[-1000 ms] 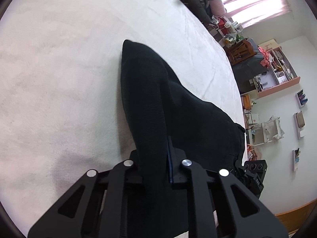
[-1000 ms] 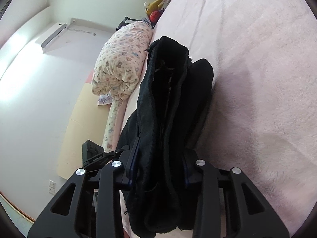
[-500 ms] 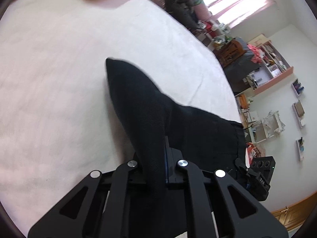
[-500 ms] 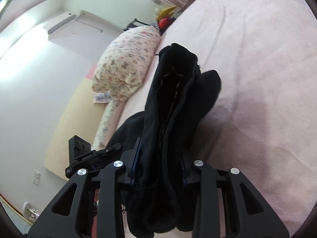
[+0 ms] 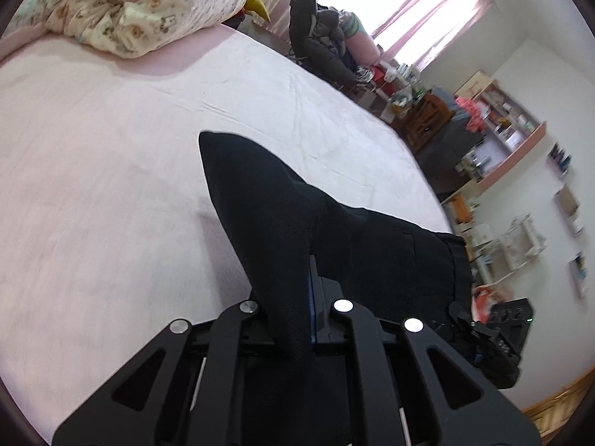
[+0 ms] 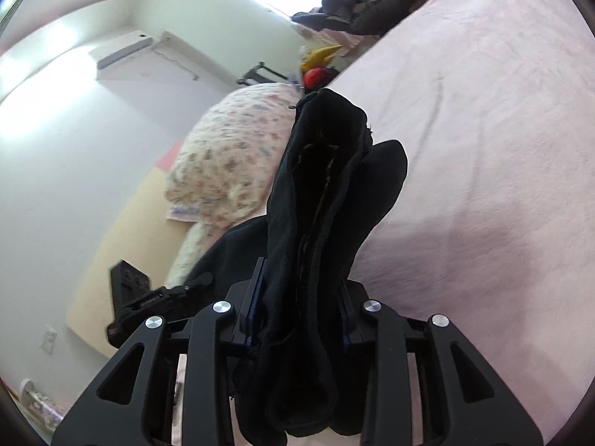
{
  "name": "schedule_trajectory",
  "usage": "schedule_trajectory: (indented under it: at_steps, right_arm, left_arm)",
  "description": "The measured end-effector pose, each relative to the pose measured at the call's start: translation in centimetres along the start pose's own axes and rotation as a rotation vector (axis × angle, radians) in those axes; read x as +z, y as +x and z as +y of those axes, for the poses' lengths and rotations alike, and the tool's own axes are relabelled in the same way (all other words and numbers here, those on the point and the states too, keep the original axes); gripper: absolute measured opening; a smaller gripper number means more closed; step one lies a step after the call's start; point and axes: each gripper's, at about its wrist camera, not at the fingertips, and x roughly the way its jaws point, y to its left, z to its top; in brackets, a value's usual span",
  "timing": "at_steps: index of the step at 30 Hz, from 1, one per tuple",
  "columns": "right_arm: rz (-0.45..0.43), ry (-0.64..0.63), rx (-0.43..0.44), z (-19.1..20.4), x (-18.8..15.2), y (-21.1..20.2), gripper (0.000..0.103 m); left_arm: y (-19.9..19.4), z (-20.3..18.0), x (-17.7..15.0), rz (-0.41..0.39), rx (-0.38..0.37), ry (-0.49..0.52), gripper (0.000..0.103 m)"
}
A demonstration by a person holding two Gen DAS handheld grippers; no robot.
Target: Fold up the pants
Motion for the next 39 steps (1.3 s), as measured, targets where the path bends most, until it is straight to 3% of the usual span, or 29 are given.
schedule_trajectory:
  at_steps: [6, 9, 10, 11, 12, 13, 17, 18, 20, 23, 26, 28, 31, 36, 39]
  right_arm:
    - [0.009, 0.125, -0.097, -5.9, -0.9, 1.8, 0.033]
    - [0.011, 0.097, -0.144, -6.0, -1.3, 2.0, 0.038]
    - [0.009, 0.082, -0.177, -5.6, -1.3, 2.1, 0.042]
    - [0.009, 0.075, -0.216, -5.5, -1.3, 2.2, 0.054]
    - [0.006, 0.074, -0.246, -5.4, -1.3, 2.2, 0.061]
    - [0.007, 0.073, -0.253, -5.5, -1.5, 2.0, 0.061]
    - [-0.011, 0.068, -0.308, -4.8, -1.4, 0.3, 0.067]
    - [-0.069, 0.031, -0.376, -3.8, -1.4, -0.9, 0.067]
    - [-0.197, -0.058, -0.463, -1.6, -1.5, -3.1, 0.067]
    - [-0.326, -0.260, -0.499, 3.4, -2.7, -4.7, 0.067]
    - [-0.341, -0.520, -0.564, 8.3, -5.2, -3.6, 0.067]
    - [-0.326, -0.660, -0.607, 10.4, -7.3, -2.2, 0.067]
    - [-0.273, -0.706, -0.629, 11.3, -8.7, -0.2, 0.067]
    - [-0.187, -0.678, -0.660, 10.4, -10.4, 0.9, 0.067]
    - [-0.105, -0.630, -0.706, 9.2, -10.8, 2.1, 0.067]
  left_arm:
    - [4.7, 3.0, -0.9, 0.028, 0.085, -0.067, 0.012]
    - [4.8, 4.6, -1.7, 0.006, 0.077, -0.098, 0.027]
    - [4.7, 4.8, -1.9, -0.004, 0.097, -0.102, 0.039]
    - [4.5, 5.0, -2.1, -0.011, 0.111, -0.110, 0.050]
    - [4.0, 5.5, -2.2, -0.022, 0.139, -0.134, 0.055]
    - [3.7, 6.0, -2.2, -0.033, 0.156, -0.152, 0.065]
    - [-0.3, 7.8, -2.1, -0.120, 0.229, -0.214, 0.078]
    - [-1.9, 7.7, -2.1, -0.169, 0.279, -0.201, 0.079]
    - [-5.1, 6.4, -2.6, -0.286, 0.337, -0.129, 0.086]
    - [-7.9, 2.2, -4.5, -0.410, 0.372, 0.065, 0.099]
    - [-7.8, -2.8, -6.8, -0.462, 0.406, 0.275, 0.101]
    - [-6.7, -5.5, -8.8, -0.452, 0.453, 0.409, 0.101]
    - [-4.0, -8.1, -10.5, -0.375, 0.520, 0.524, 0.101]
    - [-1.9, -9.0, -12.1, -0.341, 0.518, 0.541, 0.101]
    - [0.1, -8.2, -12.3, -0.273, 0.528, 0.510, 0.101]
